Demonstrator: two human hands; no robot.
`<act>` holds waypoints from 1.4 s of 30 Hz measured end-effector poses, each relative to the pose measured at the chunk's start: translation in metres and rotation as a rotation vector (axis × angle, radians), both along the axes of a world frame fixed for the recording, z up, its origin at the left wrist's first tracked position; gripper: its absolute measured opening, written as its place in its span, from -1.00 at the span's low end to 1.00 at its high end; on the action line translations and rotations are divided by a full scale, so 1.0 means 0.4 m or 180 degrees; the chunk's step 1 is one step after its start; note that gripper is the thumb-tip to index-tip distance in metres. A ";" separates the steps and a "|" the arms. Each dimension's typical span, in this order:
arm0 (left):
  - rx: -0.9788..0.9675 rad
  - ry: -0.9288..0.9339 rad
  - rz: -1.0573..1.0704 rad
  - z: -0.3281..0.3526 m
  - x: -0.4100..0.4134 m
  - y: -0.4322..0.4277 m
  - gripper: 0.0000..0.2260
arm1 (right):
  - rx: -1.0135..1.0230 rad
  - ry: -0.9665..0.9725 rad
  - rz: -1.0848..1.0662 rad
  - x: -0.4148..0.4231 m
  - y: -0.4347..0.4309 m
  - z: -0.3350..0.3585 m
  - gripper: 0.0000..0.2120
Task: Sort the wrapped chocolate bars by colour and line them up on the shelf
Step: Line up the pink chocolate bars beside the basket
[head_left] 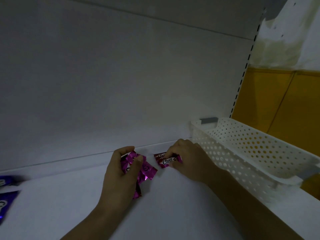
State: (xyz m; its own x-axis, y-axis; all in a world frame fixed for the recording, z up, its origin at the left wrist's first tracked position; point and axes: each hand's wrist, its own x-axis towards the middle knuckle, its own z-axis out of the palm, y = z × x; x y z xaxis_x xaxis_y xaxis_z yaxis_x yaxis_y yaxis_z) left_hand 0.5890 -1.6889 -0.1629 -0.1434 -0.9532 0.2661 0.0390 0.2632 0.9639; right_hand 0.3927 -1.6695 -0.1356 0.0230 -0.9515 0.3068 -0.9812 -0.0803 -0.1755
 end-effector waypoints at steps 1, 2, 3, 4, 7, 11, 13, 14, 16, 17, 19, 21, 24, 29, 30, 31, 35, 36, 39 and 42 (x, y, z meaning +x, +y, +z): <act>-0.0003 0.0004 -0.0012 0.000 -0.001 0.000 -0.82 | 0.0006 0.0001 0.0003 0.000 -0.001 0.000 -0.76; -0.0014 0.0004 -0.0025 0.001 -0.002 0.001 -0.82 | 0.0017 -0.0005 0.0004 0.001 0.000 0.001 -0.76; -0.0028 0.0008 -0.0034 0.001 -0.002 0.001 -0.82 | 0.0028 -0.0016 0.0000 0.001 0.000 0.000 -0.75; -0.0034 0.0020 -0.0041 0.001 -0.002 0.001 -0.82 | 0.0032 -0.0022 -0.0001 0.002 0.000 0.000 -0.75; -0.0025 0.0051 -0.0078 -0.001 -0.002 -0.001 -0.81 | 0.0015 -0.0054 0.0004 0.003 0.003 0.002 -0.75; -0.0067 0.0105 -0.0164 -0.002 -0.001 -0.001 -0.79 | 0.0002 -0.0096 0.0054 -0.002 0.001 0.005 -0.73; -0.0045 0.0145 -0.0232 0.000 -0.001 0.000 -0.78 | 0.0071 -0.0023 0.0049 -0.004 0.002 0.002 -0.72; -0.0010 0.0176 -0.0291 0.001 0.000 0.000 -0.77 | 0.0072 -0.0009 0.0048 -0.006 0.002 0.000 -0.72; 0.0068 0.0236 -0.0418 0.003 0.001 0.003 -0.74 | -0.0109 -0.0217 0.0083 -0.003 0.000 0.001 -0.75; 0.0084 0.0264 -0.0483 0.003 0.002 0.004 -0.73 | -0.0242 -0.0611 0.0157 0.004 -0.001 0.006 -0.78; 0.0115 0.0326 -0.0605 0.005 0.004 0.006 -0.69 | -0.0152 -0.1856 0.0467 0.030 0.001 0.026 -0.72; 0.0179 0.0388 -0.0706 0.008 0.008 0.006 -0.66 | 0.0311 -0.2834 0.0753 0.056 0.005 0.038 -0.60; 0.0166 0.0417 -0.0847 0.011 0.012 0.003 -0.61 | 0.0689 -0.3267 0.0902 0.079 0.016 0.037 -0.74; 0.0018 0.0256 -0.0781 0.012 0.007 0.009 -0.54 | 0.0665 -0.3540 0.0541 0.100 0.034 0.054 -0.81; -0.0003 0.0205 -0.0734 0.012 0.007 0.012 -0.54 | 0.0649 -0.3567 0.0441 0.106 0.037 0.058 -0.83; -0.0010 0.0175 -0.0690 0.013 0.006 0.014 -0.53 | 0.0623 -0.3530 0.0374 0.110 0.040 0.058 -0.84; -0.0040 0.0098 -0.0768 0.019 0.009 0.028 -0.50 | 0.0394 -0.3222 0.0310 0.110 0.079 0.024 -0.74; -0.0071 0.0059 -0.0862 0.020 0.010 0.033 -0.49 | 0.0338 -0.3343 0.0345 0.107 0.091 0.009 -0.72; -0.0197 -0.0083 -0.1055 0.026 0.010 0.045 -0.46 | 0.0349 -0.3679 0.0590 0.095 0.110 -0.016 -0.79; -0.0169 -0.0085 -0.1019 0.027 0.009 0.045 -0.40 | 0.0398 -0.3840 0.0919 0.087 0.104 -0.010 -0.84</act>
